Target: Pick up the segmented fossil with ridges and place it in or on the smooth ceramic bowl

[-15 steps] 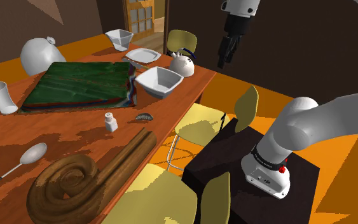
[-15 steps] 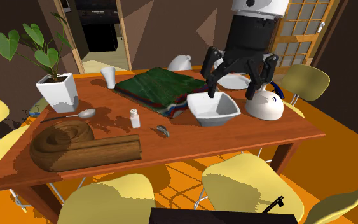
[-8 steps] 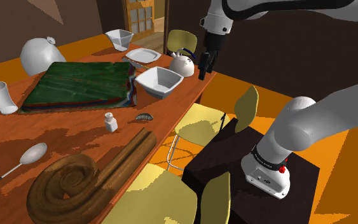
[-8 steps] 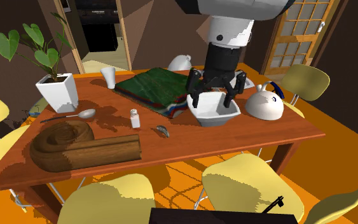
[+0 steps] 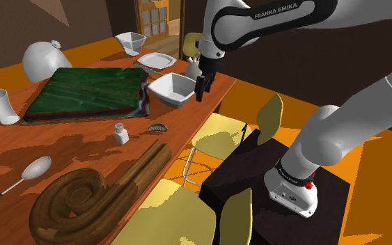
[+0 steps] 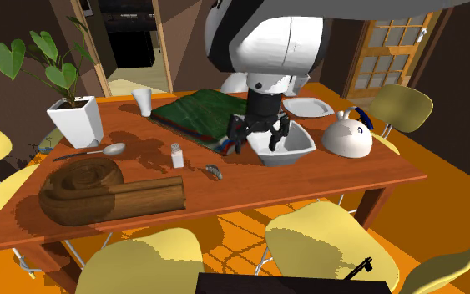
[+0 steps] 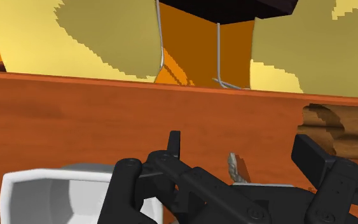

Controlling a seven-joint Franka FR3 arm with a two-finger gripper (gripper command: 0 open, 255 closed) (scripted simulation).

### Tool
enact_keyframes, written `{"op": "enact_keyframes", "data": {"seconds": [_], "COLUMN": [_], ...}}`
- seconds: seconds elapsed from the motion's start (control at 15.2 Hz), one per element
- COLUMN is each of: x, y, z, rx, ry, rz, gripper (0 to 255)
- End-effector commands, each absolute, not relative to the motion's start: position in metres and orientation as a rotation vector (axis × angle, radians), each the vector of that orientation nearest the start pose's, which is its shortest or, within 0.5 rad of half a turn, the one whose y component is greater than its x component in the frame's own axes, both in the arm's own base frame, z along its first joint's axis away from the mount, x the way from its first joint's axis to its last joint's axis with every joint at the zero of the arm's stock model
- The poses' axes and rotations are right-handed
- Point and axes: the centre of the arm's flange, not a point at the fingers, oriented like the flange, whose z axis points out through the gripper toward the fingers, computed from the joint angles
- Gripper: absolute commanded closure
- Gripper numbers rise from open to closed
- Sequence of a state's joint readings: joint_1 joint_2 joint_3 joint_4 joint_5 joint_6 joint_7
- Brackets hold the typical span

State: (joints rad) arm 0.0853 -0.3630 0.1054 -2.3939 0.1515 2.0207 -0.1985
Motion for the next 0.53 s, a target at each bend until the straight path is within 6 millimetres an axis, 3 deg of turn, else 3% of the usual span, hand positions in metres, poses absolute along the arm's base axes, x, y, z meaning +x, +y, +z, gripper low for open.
{"op": "enact_keyframes", "data": {"seconds": [0.0, 0.46], "x": [0.438, 0.487], "y": [0.106, 0.149], "z": [0.433, 0.369], "rx": [-3.001, -2.988], "ry": [-0.513, -0.629], "rz": [0.006, -0.02], "gripper": [0, 0]}}
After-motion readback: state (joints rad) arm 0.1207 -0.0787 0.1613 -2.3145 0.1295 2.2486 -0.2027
